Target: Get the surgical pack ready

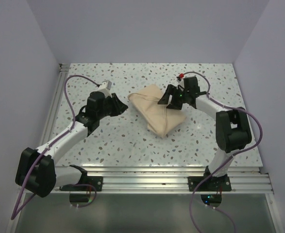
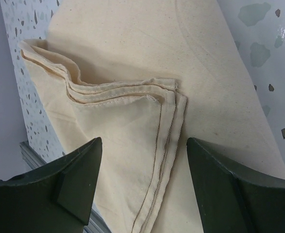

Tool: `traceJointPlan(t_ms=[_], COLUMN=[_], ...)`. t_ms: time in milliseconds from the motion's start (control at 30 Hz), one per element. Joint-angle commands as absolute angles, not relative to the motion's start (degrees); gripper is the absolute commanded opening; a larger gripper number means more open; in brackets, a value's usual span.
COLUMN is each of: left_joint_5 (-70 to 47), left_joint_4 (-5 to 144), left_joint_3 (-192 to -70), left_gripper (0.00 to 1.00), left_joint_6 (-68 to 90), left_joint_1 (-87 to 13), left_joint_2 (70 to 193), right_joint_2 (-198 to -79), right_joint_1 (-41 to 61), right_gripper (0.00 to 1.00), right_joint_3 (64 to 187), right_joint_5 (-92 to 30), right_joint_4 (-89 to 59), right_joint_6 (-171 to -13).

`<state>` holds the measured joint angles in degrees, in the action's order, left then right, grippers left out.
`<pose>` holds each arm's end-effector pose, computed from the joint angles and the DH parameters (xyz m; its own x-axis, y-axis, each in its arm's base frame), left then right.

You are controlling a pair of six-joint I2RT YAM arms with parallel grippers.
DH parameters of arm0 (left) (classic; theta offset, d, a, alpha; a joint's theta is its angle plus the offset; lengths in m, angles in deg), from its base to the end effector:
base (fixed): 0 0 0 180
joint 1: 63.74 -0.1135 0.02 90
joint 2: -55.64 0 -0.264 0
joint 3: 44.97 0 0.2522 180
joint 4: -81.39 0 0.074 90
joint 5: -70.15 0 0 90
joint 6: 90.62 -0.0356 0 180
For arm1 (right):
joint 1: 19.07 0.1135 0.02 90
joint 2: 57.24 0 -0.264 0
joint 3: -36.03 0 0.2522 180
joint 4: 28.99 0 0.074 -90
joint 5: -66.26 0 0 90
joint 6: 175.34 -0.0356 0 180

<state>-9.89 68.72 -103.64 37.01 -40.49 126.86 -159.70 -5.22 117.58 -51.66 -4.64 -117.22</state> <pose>0.2547 -0.1161 0.2622 -0.6352 -0.3816 -0.6715 0.1827 0.7705 -0.6107 0.3715 0.1088 0.2064 -0.8663 0.2670 -0.4221 -0.0871 0.7513 0.6542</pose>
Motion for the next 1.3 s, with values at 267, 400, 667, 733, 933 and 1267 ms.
traceJointPlan(t_ms=[267,400,667,733,933,1267], left_joint_5=[-10.2,-10.7,-15.2,-15.7,-15.9,-15.4], left_joint_4=[68.4,67.7,58.1,57.4,57.3,62.0], left_joint_3=[-106.5,-107.4,-114.0,-115.0,-116.1,-118.5], left_gripper=[0.28,0.28,0.28,0.28,0.28,0.34], left_joint_6=[35.2,34.8,32.5,32.3,31.8,31.3], left_joint_1=[-40.7,-40.7,-41.6,-41.9,-42.3,-42.3], left_joint_2=[125.4,125.0,124.7,124.8,128.6,139.7], right_joint_2=[-162.1,-160.9,-156.0,-155.7,-157.6,-153.0], right_joint_1=[-3.9,-1.3,11.2,14.1,21.3,24.8], right_gripper=[0.39,0.13,0.00,0.00,0.11,0.64], right_joint_3=[113.5,114.6,113.8,112.5,109.2,104.0], right_joint_5=[-61.9,-64.6,-61.5,-59.8,-57.3,-53.0], right_joint_4=[-18.6,-18.6,-16.0,-16.1,-18.3,-21.7], right_joint_6=[-124.2,-123.4,-121.6,-121.8,-122.9,-124.5])
